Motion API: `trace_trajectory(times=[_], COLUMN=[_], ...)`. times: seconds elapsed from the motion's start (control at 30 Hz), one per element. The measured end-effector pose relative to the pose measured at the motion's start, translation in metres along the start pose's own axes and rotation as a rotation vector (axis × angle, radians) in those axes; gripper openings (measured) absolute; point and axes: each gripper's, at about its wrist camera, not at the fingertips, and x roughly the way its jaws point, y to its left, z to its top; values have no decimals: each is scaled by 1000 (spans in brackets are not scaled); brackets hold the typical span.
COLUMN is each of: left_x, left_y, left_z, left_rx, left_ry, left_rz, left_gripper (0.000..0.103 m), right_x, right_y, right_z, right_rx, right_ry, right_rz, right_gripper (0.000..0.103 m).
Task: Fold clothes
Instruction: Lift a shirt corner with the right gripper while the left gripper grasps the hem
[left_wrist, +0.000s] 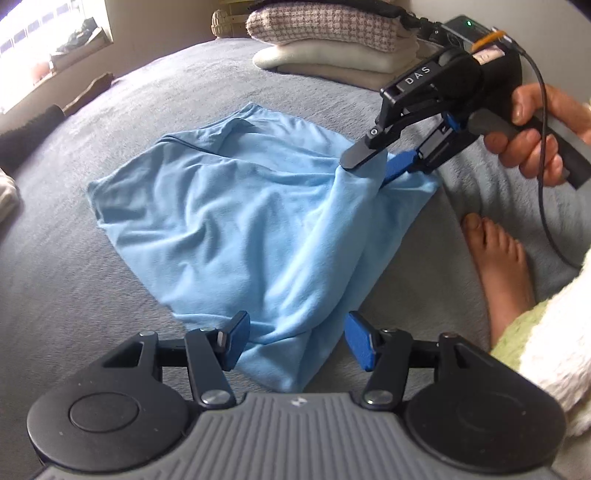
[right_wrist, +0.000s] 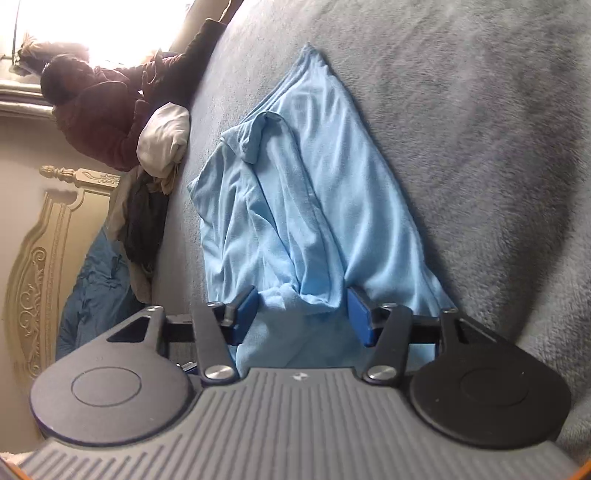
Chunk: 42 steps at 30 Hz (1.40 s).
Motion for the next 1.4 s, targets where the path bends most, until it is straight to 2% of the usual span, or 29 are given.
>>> trace_trajectory(times=[0.03, 0.1, 0.2, 0.4, 0.5, 0.63, 0.77, 0.83, 0.9, 0.93, 1.03, 1.2, 1.4], left_x=[0, 1, 5, 5, 5, 8, 10, 10, 9, 9, 8, 5, 2], left_y=[0, 0, 0, -5, -7, -12, -17, -16, -15, -15, -14, -13, -15], left_z=[-2, -5, -12, -16, -16, -18, -19, -19, -20, -20, -21, -23, -24], left_rx=[12, 26, 43, 74, 89, 122, 153, 142, 140, 143, 149, 167, 209], left_ry=[3, 18, 46, 43, 37, 40, 42, 43, 40, 37, 29, 31, 28], left_rz=[23, 55, 89, 98, 98, 94, 98, 79, 71, 71, 70, 68, 70], left_gripper=[58, 58, 58, 58, 58, 57, 44, 27, 15, 12, 9, 7, 7], right_x=[1, 3, -6, -44, -53, -54, -53, -55, -58, -59, -63, -51, -60], right_y=[3, 7, 16, 25, 11, 3, 11, 12, 7, 5, -1, -20, -14], right_z=[0, -2, -4, -4, -3, -1, -1, -2, -3, -4, -10, -19, -27], right_rx=[-13, -33, -85, -166, -135, -98, -127, -142, -146, -143, -150, -157, -202], right_ry=[-2, -14, -64, -196, -209, -208, -210, -214, -212, -211, -217, -165, -193], right_rz=[-8, -15, -4, 4, -27, -22, -9, -21, -43, -48, -54, -142, -119], right_gripper=[33, 12, 9, 7, 7, 7, 7, 7, 7, 7, 7, 7, 7])
